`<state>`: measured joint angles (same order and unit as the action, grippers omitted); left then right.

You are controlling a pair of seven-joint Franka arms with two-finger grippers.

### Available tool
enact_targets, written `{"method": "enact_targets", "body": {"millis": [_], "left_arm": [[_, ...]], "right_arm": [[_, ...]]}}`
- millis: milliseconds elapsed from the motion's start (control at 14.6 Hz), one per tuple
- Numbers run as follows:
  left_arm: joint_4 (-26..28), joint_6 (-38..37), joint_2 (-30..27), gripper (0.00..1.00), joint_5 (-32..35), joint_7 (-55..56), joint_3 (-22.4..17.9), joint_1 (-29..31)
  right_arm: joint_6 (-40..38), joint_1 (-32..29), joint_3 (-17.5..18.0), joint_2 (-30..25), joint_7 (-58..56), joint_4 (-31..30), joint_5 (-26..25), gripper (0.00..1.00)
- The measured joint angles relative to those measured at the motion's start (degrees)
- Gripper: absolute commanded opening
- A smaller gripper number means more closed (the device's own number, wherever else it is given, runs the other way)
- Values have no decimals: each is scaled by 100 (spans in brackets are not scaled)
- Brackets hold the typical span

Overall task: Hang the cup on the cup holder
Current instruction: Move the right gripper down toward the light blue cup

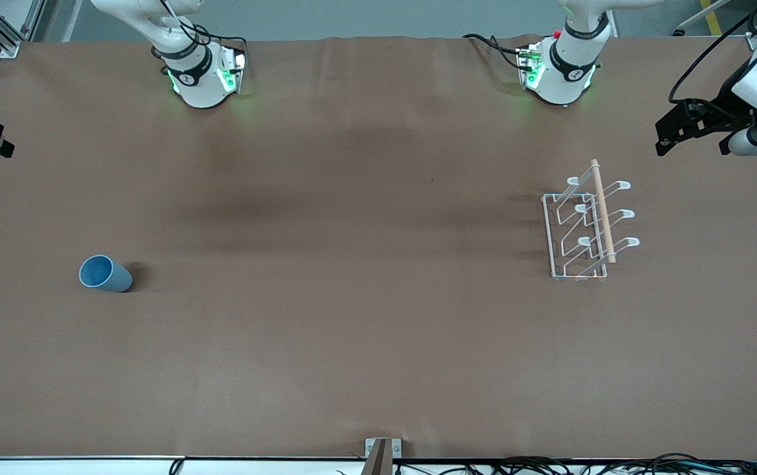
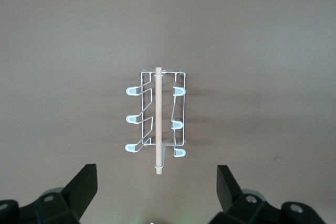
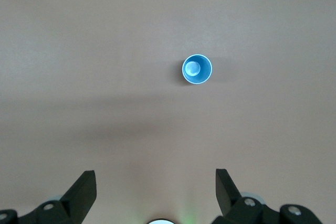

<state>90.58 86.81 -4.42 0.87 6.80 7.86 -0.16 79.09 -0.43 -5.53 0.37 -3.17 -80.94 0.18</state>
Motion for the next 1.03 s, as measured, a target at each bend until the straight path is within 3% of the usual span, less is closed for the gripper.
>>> {"method": "enact_targets", "body": {"millis": [1029], "left_arm": [[-105,-11,8,100,-58,-98,-12,72]], "right_arm": [[81,-18,-26,2,-21,-5,-21,100]]}}
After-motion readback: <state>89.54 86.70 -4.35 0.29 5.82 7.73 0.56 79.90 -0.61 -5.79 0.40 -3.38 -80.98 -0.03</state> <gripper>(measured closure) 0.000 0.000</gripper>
